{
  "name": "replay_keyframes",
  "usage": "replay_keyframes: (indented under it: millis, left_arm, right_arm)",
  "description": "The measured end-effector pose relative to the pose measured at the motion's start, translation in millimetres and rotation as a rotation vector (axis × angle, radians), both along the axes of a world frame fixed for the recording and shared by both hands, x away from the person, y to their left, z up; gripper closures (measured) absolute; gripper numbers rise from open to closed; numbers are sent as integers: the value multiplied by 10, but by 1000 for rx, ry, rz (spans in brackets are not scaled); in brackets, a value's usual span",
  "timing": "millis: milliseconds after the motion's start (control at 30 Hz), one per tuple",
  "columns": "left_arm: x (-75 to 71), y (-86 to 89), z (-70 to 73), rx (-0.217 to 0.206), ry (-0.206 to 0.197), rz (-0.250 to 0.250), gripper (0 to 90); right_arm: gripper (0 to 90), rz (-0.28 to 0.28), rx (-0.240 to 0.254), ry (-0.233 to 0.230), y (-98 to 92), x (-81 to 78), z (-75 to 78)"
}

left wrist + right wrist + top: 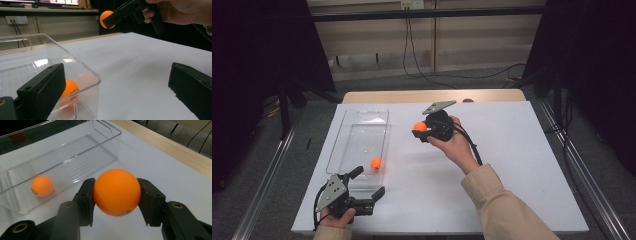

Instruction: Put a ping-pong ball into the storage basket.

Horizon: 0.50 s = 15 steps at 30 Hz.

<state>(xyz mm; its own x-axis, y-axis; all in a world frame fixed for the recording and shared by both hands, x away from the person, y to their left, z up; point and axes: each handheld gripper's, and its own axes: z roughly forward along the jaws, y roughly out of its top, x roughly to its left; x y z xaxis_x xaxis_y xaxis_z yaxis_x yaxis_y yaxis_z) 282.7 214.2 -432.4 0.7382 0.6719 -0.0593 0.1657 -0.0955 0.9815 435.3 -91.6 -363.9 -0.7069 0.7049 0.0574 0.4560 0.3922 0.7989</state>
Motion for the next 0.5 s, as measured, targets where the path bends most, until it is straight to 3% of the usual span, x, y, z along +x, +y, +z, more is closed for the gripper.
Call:
replay_keyframes:
  millis: [167, 200, 267, 300, 367, 400, 433, 467, 500]
  left_arm:
    - [0, 2, 3, 1, -3, 1, 11]
    - [-5, -15, 0, -25, 2, 7, 11]
    - [-5, -15, 0, -24, 2, 7, 11]
    - [0, 1, 3, 2, -3, 1, 11]
    - [-1, 3, 5, 8, -4, -2, 11]
    - [-7, -20, 1, -26, 2, 5, 11]
    - [-7, -21, 2, -27, 2, 5, 11]
    - [-7, -19, 1, -26, 2, 5, 11]
    - [-1, 3, 5, 7, -4, -3, 11]
  right_arm:
    - [513, 6, -2, -2, 17, -3, 12]
    - [513, 5, -1, -3, 20, -4, 13]
    - [513, 4, 3, -2, 26, -5, 13]
    - [513, 4, 2, -1, 30, -5, 10]
    - [513, 6, -2, 0, 42, -5, 4]
    - [513, 8, 0, -2, 51, -4, 2]
    - [513, 9, 1, -1, 55, -4, 2]
    - [513, 9, 1, -1, 64, -6, 3]
    - [513, 11, 0, -2, 70, -6, 6]
